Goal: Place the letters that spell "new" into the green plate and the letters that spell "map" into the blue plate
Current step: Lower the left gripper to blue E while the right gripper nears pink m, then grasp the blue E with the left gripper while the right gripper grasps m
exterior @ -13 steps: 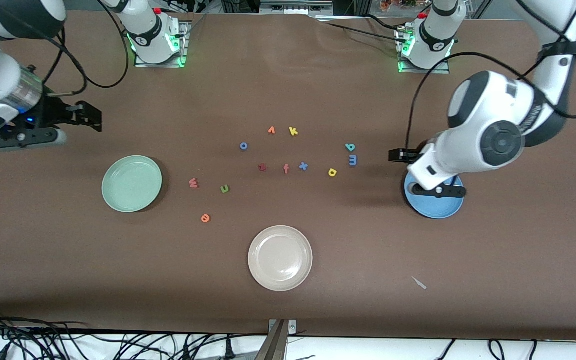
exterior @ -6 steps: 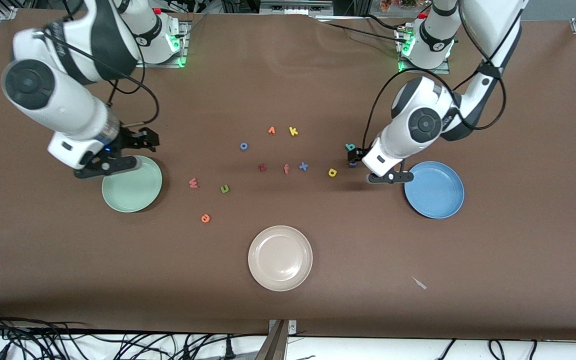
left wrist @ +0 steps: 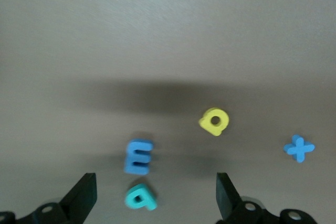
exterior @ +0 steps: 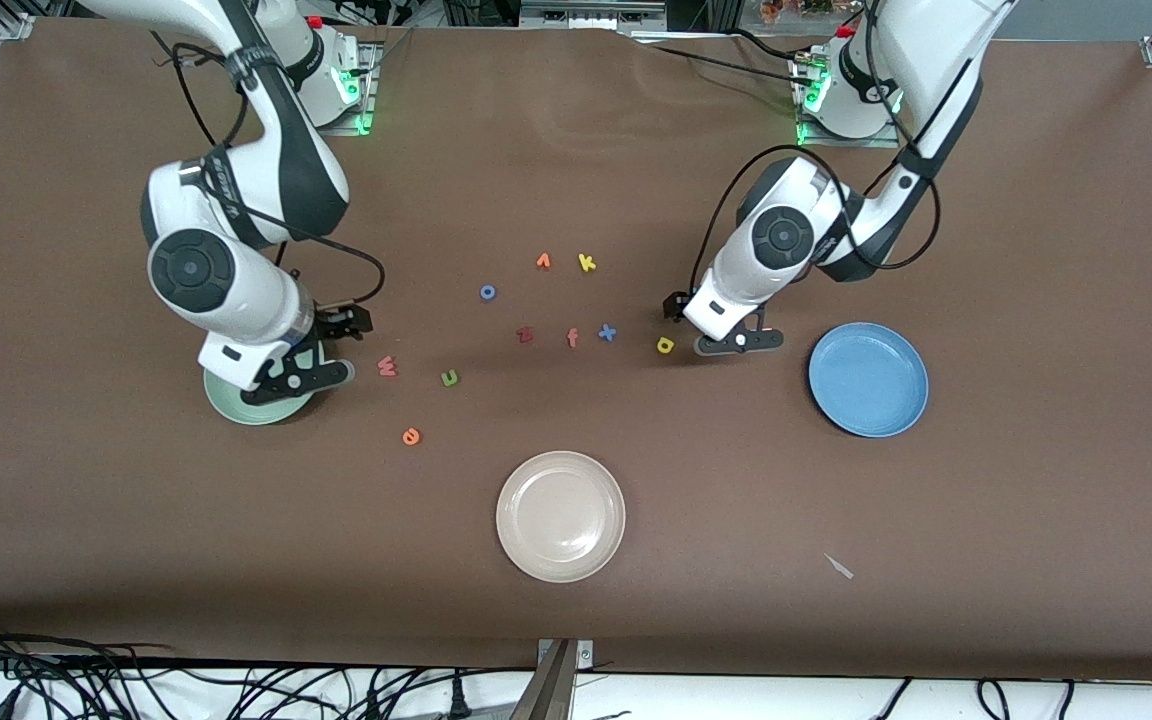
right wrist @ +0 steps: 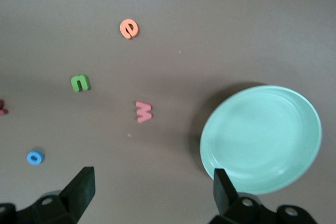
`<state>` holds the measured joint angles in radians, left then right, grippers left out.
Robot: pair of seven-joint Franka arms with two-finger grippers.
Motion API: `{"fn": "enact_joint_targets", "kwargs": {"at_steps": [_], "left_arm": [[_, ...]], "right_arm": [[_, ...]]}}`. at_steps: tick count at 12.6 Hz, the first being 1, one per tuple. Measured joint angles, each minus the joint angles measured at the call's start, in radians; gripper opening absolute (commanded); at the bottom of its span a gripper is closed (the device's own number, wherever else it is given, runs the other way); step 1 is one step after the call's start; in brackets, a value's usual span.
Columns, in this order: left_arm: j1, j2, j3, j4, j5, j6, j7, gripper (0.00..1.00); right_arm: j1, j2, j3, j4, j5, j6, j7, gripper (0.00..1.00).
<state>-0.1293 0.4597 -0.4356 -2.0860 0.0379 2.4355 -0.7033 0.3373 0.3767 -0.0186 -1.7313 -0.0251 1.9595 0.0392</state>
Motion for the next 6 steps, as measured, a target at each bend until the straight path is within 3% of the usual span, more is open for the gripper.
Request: {"fn": "enact_joint_targets", "kwargs": {"at_steps": [3,6], "left_arm": [[-0.015,0.046,0.000,0.000,0.008,0.032,-0.020,0.99],[-0.008,0.063,0.004,-0.008,0.089,0.033,-0.023,0.99]], "right_arm": [[0.008,0.012,0.000,-0.111,0.000,0.213,0.008,1.00],[0.010,0.014,0.003,-0.254,0.000,0.446,0.031,1.00]]}}
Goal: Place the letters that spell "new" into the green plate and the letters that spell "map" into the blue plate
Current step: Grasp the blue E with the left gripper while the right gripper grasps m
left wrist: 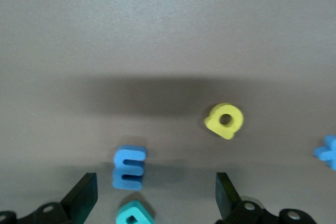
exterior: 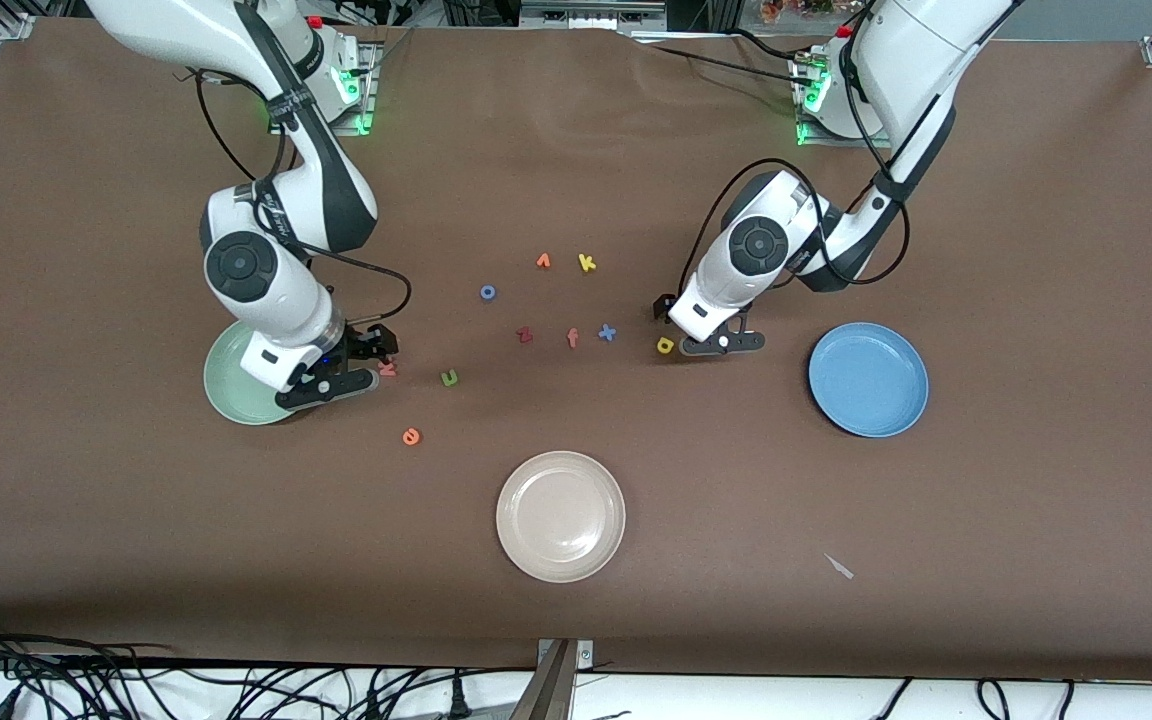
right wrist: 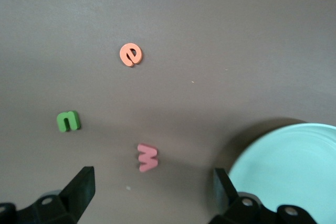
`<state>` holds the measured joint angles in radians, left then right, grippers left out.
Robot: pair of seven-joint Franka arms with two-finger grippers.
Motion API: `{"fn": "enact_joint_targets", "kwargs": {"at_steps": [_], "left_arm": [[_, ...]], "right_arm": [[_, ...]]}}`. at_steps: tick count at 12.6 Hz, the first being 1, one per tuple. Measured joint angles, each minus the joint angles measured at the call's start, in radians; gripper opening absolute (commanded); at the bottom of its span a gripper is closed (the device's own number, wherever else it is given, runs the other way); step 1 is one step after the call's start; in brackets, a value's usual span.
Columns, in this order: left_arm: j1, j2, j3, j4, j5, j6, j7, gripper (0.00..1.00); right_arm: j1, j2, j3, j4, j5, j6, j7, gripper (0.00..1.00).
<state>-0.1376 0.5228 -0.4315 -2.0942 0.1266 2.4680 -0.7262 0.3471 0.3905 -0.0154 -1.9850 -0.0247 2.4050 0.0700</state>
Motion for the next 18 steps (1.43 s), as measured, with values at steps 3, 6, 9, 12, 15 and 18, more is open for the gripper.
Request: {"fn": "enact_joint_targets", "kwargs": {"at_steps": [3,6,9,12,15,18], "left_arm": [[0.003,0.002,0.003,-0.007,0.016,0.000,0.001,0.95],[0.003,0.022,0.008,-0.008,0.035,0.000,0.001,0.85],[0.004,0.033,0.010,-0.006,0.035,0.001,0.001,0.63],[0.004,0.030,0.010,-0.003,0.035,0.001,0.001,0.42],[0.004,0.030,0.010,0.000,0.035,0.000,0.001,0.17],[0.004,0.027,0.011,0.003,0.035,-0.006,0.001,0.04]], "right_arm": [[0.008,0.024,0.003,-0.100,0.000,0.147,0.004,1.00],[0.021,0.075,0.003,-0.112,0.000,0.215,0.013,1.00],[0.030,0.098,0.003,-0.111,0.000,0.228,0.026,0.93],[0.029,0.102,0.003,-0.111,0.000,0.231,0.026,0.81],[0.028,0.111,0.002,-0.111,0.000,0.232,0.027,0.66],[0.025,0.115,0.002,-0.111,0.000,0.232,0.027,0.41]]}}
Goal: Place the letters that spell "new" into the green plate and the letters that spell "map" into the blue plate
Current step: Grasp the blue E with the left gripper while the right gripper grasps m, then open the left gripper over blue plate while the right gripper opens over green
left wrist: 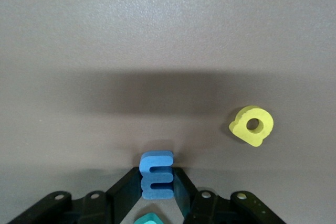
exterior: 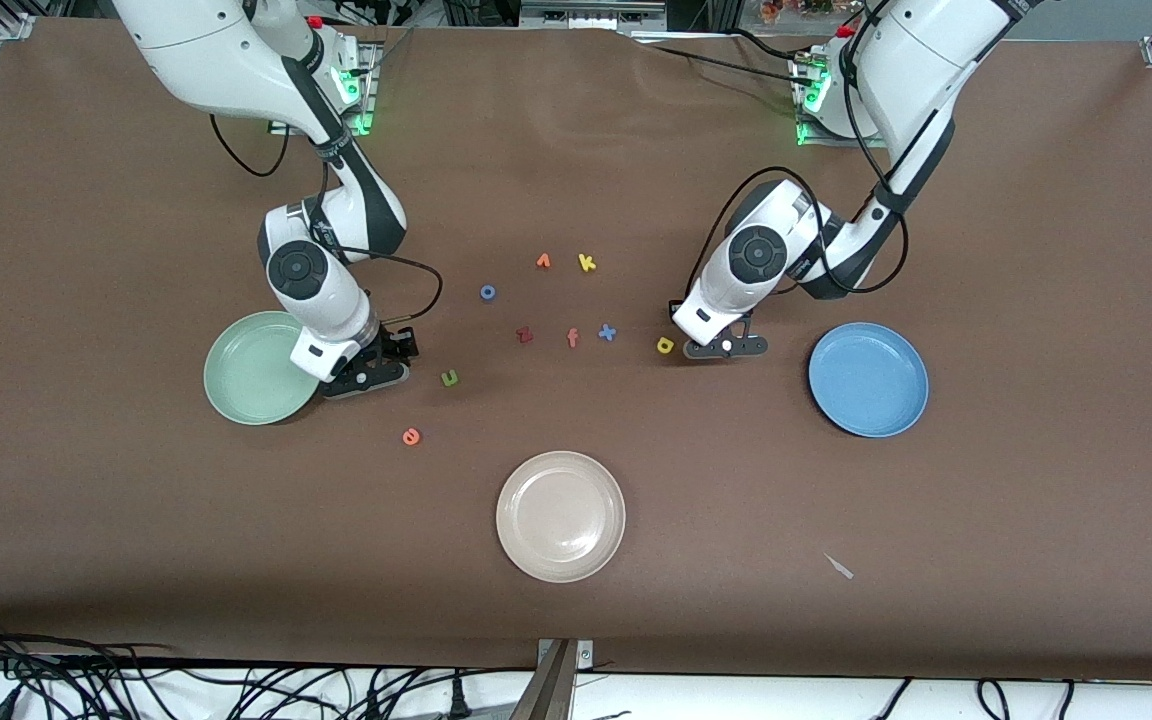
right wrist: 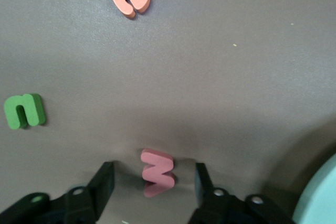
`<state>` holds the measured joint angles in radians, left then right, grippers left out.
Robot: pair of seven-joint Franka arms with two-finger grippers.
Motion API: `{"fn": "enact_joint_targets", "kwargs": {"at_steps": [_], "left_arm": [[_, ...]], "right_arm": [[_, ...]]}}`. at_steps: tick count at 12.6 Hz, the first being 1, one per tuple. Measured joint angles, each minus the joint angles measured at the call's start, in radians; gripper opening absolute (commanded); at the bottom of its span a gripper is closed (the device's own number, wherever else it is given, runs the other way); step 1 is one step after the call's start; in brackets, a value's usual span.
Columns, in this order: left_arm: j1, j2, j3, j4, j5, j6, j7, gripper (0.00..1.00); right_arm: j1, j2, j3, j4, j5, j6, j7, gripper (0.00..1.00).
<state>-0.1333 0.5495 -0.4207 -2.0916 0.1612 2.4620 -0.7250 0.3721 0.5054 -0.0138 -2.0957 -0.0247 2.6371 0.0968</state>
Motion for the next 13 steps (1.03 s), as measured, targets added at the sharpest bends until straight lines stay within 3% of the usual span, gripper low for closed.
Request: {"fn": "enact_joint_targets", "kwargs": {"at_steps": [2,5,8,11,13], "left_arm": [[0.013,-0.025,0.003,0.024,0.000,-0.099,0.003,0.04],[0.062,-0.113,0.002,0.152,0.001,-0.421,0.071,0.04],[0.170,-0.162,0.002,0.230,0.001,-0.607,0.239,0.04],[0.324,-0.150,0.006,0.227,0.001,-0.604,0.426,0.06],[0.394,-0.100,0.009,0.215,0.001,-0.533,0.494,0.10]], "right_arm": [[0.000,0.000,0.000,0.000,0.000,0.000,0.000,0.25],[0.000,0.000,0.000,0.001,0.000,0.000,0.003,0.01],[-0.001,0.000,0.000,0.009,0.000,-0.007,0.004,0.00],[-0.005,-0.001,-0.005,0.122,0.000,-0.201,0.007,0.00],[-0.026,-0.004,-0.010,0.212,0.001,-0.329,0.007,0.00]]}}
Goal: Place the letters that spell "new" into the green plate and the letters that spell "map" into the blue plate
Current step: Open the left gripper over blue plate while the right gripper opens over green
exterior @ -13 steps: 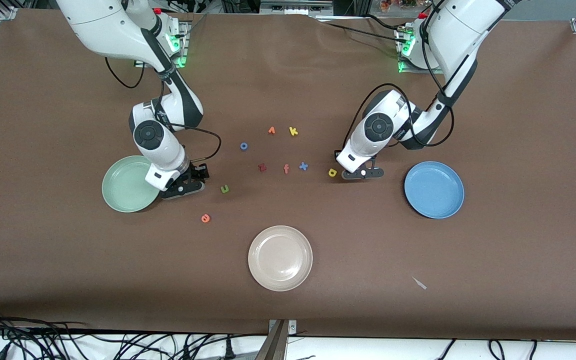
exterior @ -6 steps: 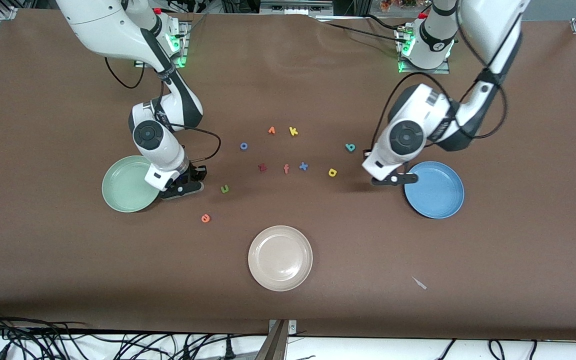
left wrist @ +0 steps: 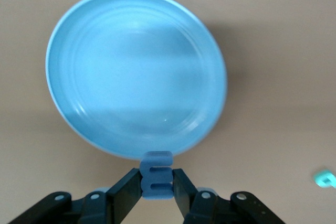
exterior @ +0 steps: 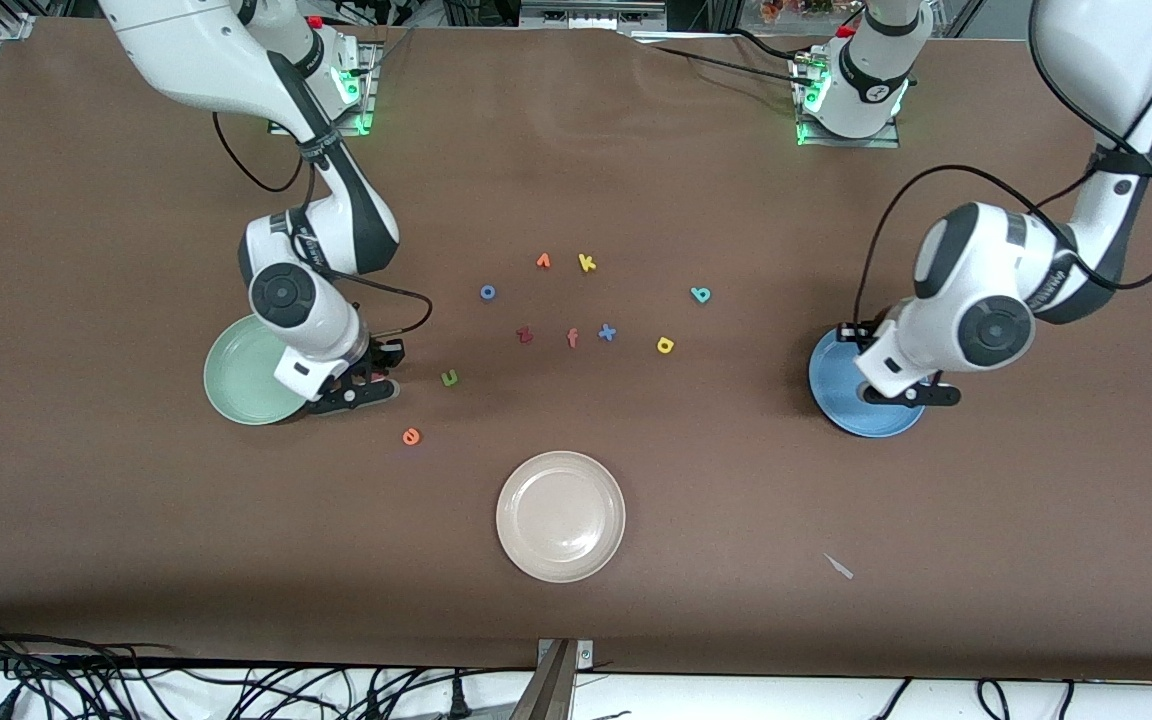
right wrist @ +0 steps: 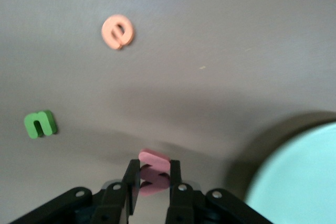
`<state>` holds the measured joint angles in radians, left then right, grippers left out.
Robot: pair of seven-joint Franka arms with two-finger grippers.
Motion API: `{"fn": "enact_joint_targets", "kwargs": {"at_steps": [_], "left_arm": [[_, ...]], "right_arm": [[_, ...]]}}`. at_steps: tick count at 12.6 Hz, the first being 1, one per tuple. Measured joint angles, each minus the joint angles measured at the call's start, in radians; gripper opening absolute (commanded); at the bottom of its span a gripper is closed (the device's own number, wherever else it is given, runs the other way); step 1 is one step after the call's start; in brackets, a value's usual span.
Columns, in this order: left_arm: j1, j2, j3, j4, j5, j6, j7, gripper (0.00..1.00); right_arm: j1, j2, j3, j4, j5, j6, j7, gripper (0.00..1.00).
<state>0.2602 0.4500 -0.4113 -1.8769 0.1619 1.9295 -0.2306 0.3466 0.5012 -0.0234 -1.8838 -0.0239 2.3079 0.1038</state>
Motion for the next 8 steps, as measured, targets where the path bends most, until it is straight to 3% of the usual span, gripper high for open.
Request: {"fn": "enact_joint_targets", "kwargs": {"at_steps": [1,2,3,4,7,8], "left_arm": [[0.019,0.039,0.002,-0.006,0.000,0.041,0.011,0.20],[0.028,0.084,0.004,-0.009,0.000,0.076,0.017,0.40],[0.030,0.122,0.005,-0.009,0.004,0.099,0.018,0.82],[0.030,0.147,0.005,-0.009,0.018,0.112,0.018,1.00],[0.030,0.142,-0.008,0.003,0.025,0.098,0.011,1.00],[0.031,0.123,-0.031,0.010,0.025,0.062,-0.014,1.00]], "right_arm": [[-0.017,-0.001,-0.001,0.019,0.000,-0.033,0.000,0.00],[-0.033,-0.001,-0.005,0.027,0.000,-0.055,-0.002,0.00],[-0.043,-0.001,-0.014,0.028,0.000,-0.066,-0.004,0.00],[-0.046,-0.001,-0.033,0.028,0.000,-0.077,-0.015,0.00],[-0.054,-0.001,-0.129,0.028,0.000,-0.109,-0.136,0.00],[-0.071,0.000,-0.146,0.028,0.000,-0.114,-0.169,0.10]]}}
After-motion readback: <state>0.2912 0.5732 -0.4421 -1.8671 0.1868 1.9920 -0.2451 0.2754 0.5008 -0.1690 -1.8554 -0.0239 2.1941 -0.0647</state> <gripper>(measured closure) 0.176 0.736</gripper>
